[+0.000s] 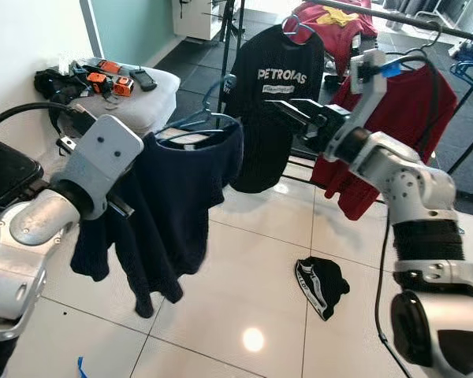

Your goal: Hang hanger

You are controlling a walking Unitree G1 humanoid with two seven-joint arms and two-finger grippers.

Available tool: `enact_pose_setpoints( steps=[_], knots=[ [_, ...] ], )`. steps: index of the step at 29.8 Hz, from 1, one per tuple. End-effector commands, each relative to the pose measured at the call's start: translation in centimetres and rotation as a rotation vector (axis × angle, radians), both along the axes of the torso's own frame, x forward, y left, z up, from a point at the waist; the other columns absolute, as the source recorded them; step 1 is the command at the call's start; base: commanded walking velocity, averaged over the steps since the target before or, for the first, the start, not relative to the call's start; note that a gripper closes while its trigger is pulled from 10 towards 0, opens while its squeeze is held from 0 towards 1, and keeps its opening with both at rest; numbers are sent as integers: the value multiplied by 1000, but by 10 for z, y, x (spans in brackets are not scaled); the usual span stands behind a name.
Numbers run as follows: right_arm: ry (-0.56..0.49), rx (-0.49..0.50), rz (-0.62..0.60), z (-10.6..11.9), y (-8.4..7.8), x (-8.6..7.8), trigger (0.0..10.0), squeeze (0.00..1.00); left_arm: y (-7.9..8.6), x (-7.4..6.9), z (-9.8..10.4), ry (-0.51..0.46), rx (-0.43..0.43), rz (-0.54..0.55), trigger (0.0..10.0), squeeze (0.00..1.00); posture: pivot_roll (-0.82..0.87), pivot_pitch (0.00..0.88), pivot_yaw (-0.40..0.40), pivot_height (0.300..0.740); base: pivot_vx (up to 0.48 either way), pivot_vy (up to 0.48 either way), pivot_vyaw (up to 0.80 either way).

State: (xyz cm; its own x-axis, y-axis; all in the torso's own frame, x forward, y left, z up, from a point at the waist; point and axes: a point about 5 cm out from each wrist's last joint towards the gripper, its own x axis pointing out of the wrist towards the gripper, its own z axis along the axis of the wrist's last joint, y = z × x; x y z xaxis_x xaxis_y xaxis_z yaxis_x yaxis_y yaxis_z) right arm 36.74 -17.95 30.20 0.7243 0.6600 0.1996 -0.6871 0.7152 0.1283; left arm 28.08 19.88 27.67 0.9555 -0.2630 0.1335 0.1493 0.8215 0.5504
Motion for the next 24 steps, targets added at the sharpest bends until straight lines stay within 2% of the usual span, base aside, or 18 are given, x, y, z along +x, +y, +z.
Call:
enact_pose_setpoints(
  steps=[1,2,3,4,6,7,8,9,10,11,12,14,15,19,21,22,23,24],
  knots=[
    [17,-7,-52,-7,-5,3,10000,0,3,-1,5,-38,-95,8,3843,0,-23,105,-61,740,0,0,0],
    [17,-7,-52,-7,-5,3,10000,0,3,-1,5,-38,-95,8,3843,0,-23,105,-61,740,0,0,0],
    [37,-3,-86,-12,-7,5,10000,0,5,-1,2,-34,-156,10,7765,0,-23,105,-61,740,0,0,0],
    [99,-2,-143,-28,-9,9,10000,0,8,-2,-7,-17,-332,11,10000,0,-28,107,-57,740,0,0,0],
    [99,-2,-143,-28,-9,9,10000,0,8,-2,-7,-17,-332,11,10000,0,-28,107,-57,740,0,0,0],
    [158,-2,-179,-47,-9,10,10000,0,16,-4,-25,6,-520,38,10000,0,-32,107,-53,740,0,0,-800],
    [158,-2,-179,-47,-9,10,10000,0,16,-4,-25,6,-520,38,10000,0,-32,107,-53,740,0,0,-800],
    [216,-7,-208,-68,-7,9,10000,0,25,-11,-50,27,-658,95,10000,0,-34,109,-59,740,0,0,-800],
    [216,-7,-208,-68,-7,9,10000,0,25,-11,-50,27,-658,95,10000,0,-34,109,-59,740,0,0,-800],
    [292,-14,-262,-96,-10,6,10000,0,35,-24,-85,60,-746,189,10000,0,-31,113,-70,740,0,0,-800],
    [292,-14,-262,-96,-10,6,10000,0,35,-24,-85,60,-746,189,10000,0,-31,113,-70,740,0,0,-800],
    [393,-31,-334,-141,-15,-3,10000,0,44,-55,-142,145,-790,339,10000,0,-23,116,-87,740,0,0,-294],
    [416,-40,-352,-153,-17,-6,10000,0,44,-63,-155,173,-788,367,10000,0,-23,115,-90,740,0,0,0],
    [458,-80,-369,-175,-16,-11,10000,0,40,-71,-162,182,-833,331,10000,0,-27,109,-102,740,0,0,0],
    [458,-80,-369,-175,-16,-11,10000,0,40,-71,-162,182,-833,331,10000,0,-27,109,-102,740,0,0,0],
    [467,-100,-372,-182,-14,-13,10000,0,40,-72,-160,166,-844,322,10000,0,-28,109,-103,740,360,0,0],
    [485,-118,-382,-193,-12,-17,10000,0,37,-67,-143,101,-834,260,10000,0,-30,107,-109,740,480,0,0],
    [485,-118,-382,-193,-12,-17,10000,0,37,-67,-143,101,-834,260,10000,0,-30,107,-109,740,480,0,0]
  ],
)
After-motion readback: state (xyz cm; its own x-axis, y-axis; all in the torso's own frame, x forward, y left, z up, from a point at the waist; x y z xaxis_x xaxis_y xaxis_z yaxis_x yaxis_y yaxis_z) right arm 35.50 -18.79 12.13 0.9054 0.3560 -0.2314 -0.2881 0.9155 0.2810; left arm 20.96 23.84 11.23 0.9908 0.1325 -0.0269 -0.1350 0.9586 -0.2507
